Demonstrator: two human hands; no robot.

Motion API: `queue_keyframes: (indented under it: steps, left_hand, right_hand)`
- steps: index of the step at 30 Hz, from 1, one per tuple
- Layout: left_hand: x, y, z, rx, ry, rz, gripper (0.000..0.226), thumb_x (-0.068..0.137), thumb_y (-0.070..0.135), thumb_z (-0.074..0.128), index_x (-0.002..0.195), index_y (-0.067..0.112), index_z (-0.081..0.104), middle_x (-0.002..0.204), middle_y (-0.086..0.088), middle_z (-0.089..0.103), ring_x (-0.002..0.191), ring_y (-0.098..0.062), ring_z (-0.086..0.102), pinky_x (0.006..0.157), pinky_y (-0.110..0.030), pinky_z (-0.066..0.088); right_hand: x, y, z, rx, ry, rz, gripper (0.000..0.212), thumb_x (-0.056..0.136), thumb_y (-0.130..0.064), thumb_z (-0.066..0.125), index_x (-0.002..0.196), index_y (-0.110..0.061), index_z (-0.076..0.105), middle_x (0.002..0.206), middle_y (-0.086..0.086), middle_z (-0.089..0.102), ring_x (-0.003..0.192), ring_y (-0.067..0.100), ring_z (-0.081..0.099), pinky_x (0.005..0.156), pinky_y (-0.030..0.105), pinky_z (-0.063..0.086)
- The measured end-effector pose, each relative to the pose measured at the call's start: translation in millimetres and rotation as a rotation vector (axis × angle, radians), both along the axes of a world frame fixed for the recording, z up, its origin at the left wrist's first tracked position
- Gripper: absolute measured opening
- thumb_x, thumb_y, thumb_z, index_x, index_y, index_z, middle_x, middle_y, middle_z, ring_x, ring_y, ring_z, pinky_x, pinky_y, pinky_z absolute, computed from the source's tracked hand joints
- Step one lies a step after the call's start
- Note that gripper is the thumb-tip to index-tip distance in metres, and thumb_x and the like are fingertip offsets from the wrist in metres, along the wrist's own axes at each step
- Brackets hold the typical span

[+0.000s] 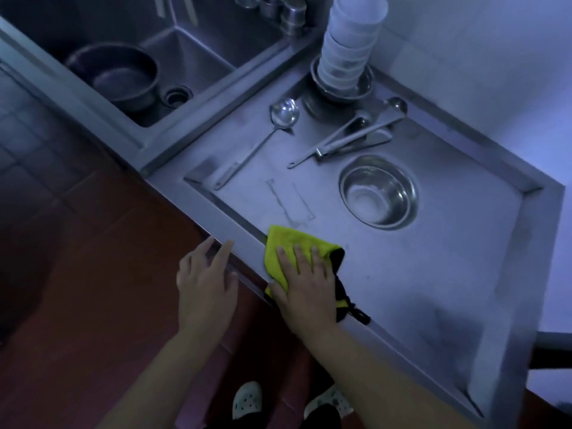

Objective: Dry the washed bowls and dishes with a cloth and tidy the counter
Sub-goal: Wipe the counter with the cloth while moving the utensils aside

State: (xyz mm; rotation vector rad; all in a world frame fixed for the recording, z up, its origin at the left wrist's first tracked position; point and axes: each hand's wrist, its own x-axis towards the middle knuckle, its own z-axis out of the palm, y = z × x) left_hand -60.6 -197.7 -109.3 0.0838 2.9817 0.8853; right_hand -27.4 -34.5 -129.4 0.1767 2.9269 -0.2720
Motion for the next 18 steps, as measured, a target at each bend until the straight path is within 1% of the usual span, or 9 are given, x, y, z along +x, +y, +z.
queue_keyframes:
  steps: [3,5,8,11,15,18]
  left_hand:
    - [-8.7,-29.3,-5.8,0.007,0.009,0.081,0.056,0.074,0.001,0.07,0.127,0.015,0.058,0.132,-0.018,0.05,0.113,-0.042,0.044,0.093,-0.054,0.038]
    - [-12.0,-45.9,-9.4,-0.002,0.009,0.126,0.056,0.075,0.001,0.07,0.127,0.015,0.058,0.132,-0.018,0.049,0.112,-0.043,0.045,0.092,-0.055,0.038]
    - [-12.7,-63.8,-11.7,-0.01,-0.002,0.183,0.056,0.076,0.002,0.07,0.129,0.016,0.057,0.133,-0.018,0.048,0.114,-0.042,0.043,0.095,-0.056,0.036]
    - [-9.6,-71.3,-9.3,-0.014,-0.017,0.201,0.057,0.078,0.005,0.069,0.131,0.018,0.055,0.135,-0.017,0.046,0.117,-0.04,0.04,0.098,-0.054,0.034]
    - [-3.2,-67.9,-1.3,-0.021,-0.019,0.166,0.056,0.077,0.006,0.069,0.13,0.016,0.056,0.134,-0.017,0.047,0.116,-0.039,0.042,0.096,-0.051,0.036]
    - [1.5,-57.8,6.2,-0.013,-0.011,0.114,0.057,0.075,0.006,0.07,0.129,0.016,0.056,0.132,-0.017,0.05,0.114,-0.038,0.045,0.093,-0.05,0.039]
  right_hand:
    - [-49.6,-34.9,-11.2,-0.025,0.019,0.084,0.062,0.092,-0.056,0.032,0.148,-0.031,0.029,0.151,0.009,0.037,0.141,0.039,0.025,0.112,0.053,0.019]
    - [-78.3,-54.5,-19.2,-0.016,0.033,0.144,0.06,0.095,-0.056,0.03,0.15,-0.034,0.02,0.155,0.008,0.029,0.144,0.037,0.016,0.114,0.052,0.012]
    - [-114.1,-76.4,-23.2,-0.031,0.044,0.221,0.059,0.096,-0.054,0.034,0.15,-0.036,0.017,0.157,0.006,0.024,0.145,0.035,0.011,0.114,0.051,0.011]
    - [-127.1,-82.6,-24.6,-0.034,0.026,0.278,0.061,0.096,-0.052,0.038,0.15,-0.037,0.015,0.158,0.006,0.019,0.146,0.033,0.008,0.115,0.051,0.008]
    - [-103.2,-70.8,-20.9,-0.048,0.039,0.314,0.07,0.088,-0.048,0.049,0.149,-0.039,0.017,0.159,0.003,0.016,0.146,0.029,0.008,0.116,0.047,0.01]
    - [-62.0,-45.4,-14.1,-0.086,0.033,0.298,0.072,0.081,-0.043,0.051,0.148,-0.039,0.024,0.159,0.002,0.018,0.147,0.029,0.009,0.116,0.045,0.015]
